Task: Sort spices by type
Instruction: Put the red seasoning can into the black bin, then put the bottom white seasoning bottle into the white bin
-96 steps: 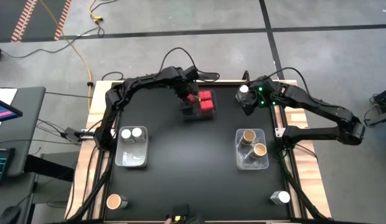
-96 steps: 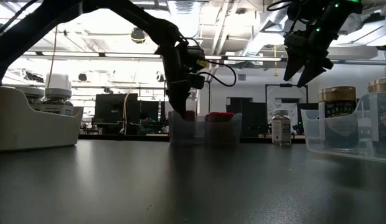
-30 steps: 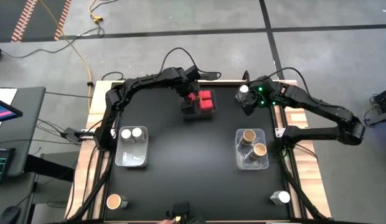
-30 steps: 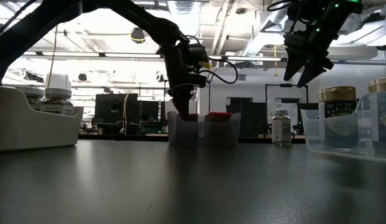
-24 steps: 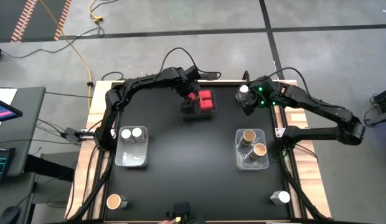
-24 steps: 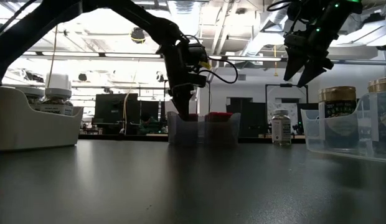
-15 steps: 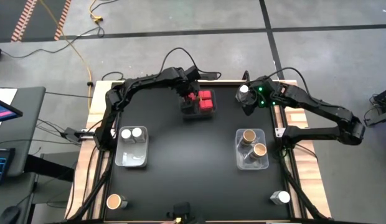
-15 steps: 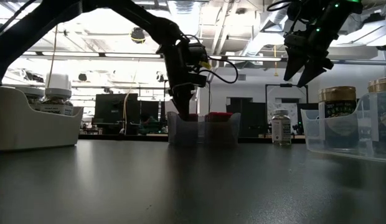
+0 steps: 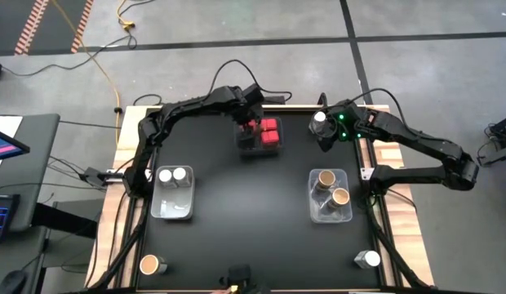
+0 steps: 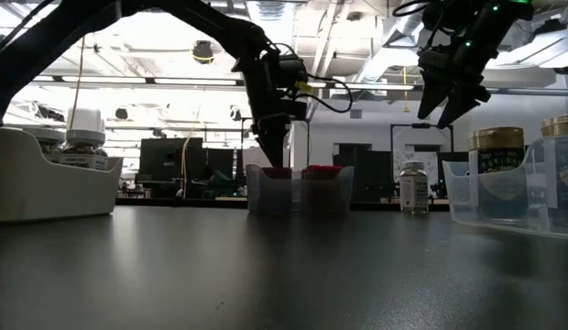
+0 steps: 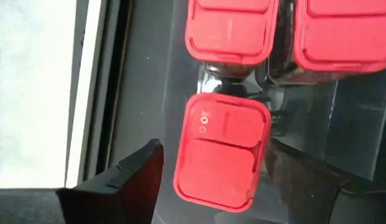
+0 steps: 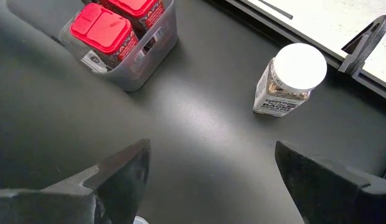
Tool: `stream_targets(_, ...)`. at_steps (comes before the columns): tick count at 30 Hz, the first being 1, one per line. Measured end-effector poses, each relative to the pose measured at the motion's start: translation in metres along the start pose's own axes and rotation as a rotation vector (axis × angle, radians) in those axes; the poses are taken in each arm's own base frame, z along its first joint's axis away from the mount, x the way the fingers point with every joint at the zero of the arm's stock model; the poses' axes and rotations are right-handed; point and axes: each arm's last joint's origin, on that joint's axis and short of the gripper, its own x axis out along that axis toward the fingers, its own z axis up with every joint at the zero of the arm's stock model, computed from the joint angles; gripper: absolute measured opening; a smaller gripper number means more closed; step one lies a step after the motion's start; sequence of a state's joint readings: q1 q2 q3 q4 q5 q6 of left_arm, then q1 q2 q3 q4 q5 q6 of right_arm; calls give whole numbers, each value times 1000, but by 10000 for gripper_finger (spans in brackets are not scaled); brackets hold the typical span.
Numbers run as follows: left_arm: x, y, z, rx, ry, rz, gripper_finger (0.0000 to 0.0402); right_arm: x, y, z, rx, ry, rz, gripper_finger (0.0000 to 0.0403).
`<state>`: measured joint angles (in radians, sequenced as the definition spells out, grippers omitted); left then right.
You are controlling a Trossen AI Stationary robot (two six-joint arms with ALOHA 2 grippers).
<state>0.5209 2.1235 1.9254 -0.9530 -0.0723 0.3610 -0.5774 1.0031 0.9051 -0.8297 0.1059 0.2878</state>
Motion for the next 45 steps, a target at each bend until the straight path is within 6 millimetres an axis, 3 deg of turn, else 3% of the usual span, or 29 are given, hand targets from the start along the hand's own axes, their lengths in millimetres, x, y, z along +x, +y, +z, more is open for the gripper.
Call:
stream_targets(10, -20, -1, -3, -56, 96, -40, 267, 0, 0, 0, 0, 0, 0, 372)
stream_targets(15, -50, -7, 1, -101, 47, -68, 267, 0, 0, 0, -8, 1, 0, 372)
stream_targets(24, -121, -38, 8, -124, -165, -88, 267, 0, 0, 0, -8, 3, -1, 372)
stream_targets(30, -128, -74, 5, -153, -274, -119, 267, 0, -1, -3, -12, 26, -7, 372)
stream_targets(34, -121, -101, -11, -203, -380, -121, 267, 0, -1, -6, -16, 57, -16, 372)
stream_targets(37, -114, -117, -33, -296, -408, -99, 267, 0, -2, -8, -41, 81, -22, 372)
stream_targets(45, -124, -144, -87, -500, -396, -121, 267, -3, -1, -11, -58, 112, -23, 372)
